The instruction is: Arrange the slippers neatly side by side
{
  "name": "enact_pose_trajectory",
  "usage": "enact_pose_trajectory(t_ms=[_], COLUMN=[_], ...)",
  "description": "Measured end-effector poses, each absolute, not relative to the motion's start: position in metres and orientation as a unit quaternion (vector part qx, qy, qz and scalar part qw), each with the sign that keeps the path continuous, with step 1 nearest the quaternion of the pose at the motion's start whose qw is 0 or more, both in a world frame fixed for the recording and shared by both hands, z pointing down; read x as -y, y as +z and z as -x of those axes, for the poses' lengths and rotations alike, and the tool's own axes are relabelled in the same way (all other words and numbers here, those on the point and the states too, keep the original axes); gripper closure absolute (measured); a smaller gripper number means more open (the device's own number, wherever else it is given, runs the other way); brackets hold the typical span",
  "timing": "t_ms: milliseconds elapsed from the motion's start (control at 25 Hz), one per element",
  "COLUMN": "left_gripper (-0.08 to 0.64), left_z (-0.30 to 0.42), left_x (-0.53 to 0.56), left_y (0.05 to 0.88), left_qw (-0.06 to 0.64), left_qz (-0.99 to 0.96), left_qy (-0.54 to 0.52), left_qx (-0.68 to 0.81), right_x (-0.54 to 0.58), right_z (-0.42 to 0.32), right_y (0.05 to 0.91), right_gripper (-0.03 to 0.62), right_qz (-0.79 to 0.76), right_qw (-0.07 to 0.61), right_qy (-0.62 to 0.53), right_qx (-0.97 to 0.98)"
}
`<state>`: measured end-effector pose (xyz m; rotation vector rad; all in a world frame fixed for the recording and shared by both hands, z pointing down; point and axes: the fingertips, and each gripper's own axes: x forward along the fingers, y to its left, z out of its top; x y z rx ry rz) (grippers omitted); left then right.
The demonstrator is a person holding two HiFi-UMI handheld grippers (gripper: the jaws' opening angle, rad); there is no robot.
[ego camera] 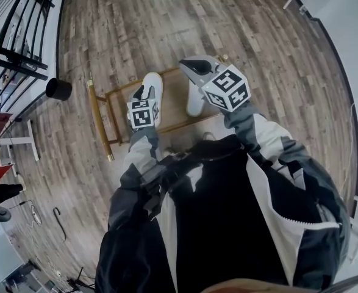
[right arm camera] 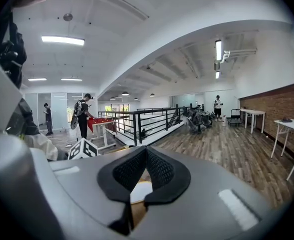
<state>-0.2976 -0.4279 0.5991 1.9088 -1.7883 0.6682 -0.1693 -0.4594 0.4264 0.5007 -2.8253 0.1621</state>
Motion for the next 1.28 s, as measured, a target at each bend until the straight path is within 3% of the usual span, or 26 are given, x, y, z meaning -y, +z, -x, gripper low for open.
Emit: enact_pose_trajectory(t_ms=[80,280,680,800,840,880,1280], left_gripper=[0.376,0.327,0.314,0.363,0.503,0.531,0.532], left_z=[0.299,0.302,0.304,0.297,0.297,0.298,0.293], left_x=[0.426,0.419,0.428,0.430,0.431,0.433,0.422], left_y=[0.631,0.692,0.740,0.750,0.749,0.746,0.724], left_qw=[0.247,0.293,0.319,0.342,0.339,0.335,0.358], left_qz=[-0.683,-0.665,-0.650,-0.646,-0.646,-0.647,-0.641], left_qy=[0.281,0.343,0.376,0.364,0.364,0.364,0.294], left_qx=[0.627,0.595,0.579,0.577,0.579,0.580,0.611], right_x=[0.462,0.465,0.467,0.469,0.468,0.467,0.461], right_z=[0.164,0.145,0.104,0.095,0.093,0.093,0.098], right_y=[0.426,0.439,0.460,0.460,0.460,0.459,0.461], right_gripper=[0.589,0.588,0.589,0.589,0.589,0.589,0.589], right_qz=[-0.178,-0.204,-0.251,-0.259,-0.260,-0.259,-0.238], right_qw=[0.137,0.158,0.190,0.192,0.193,0.194,0.191], right_qy=[0.052,0.055,0.067,0.068,0.067,0.067,0.068], right_qx=[0.973,0.964,0.947,0.944,0.944,0.944,0.950])
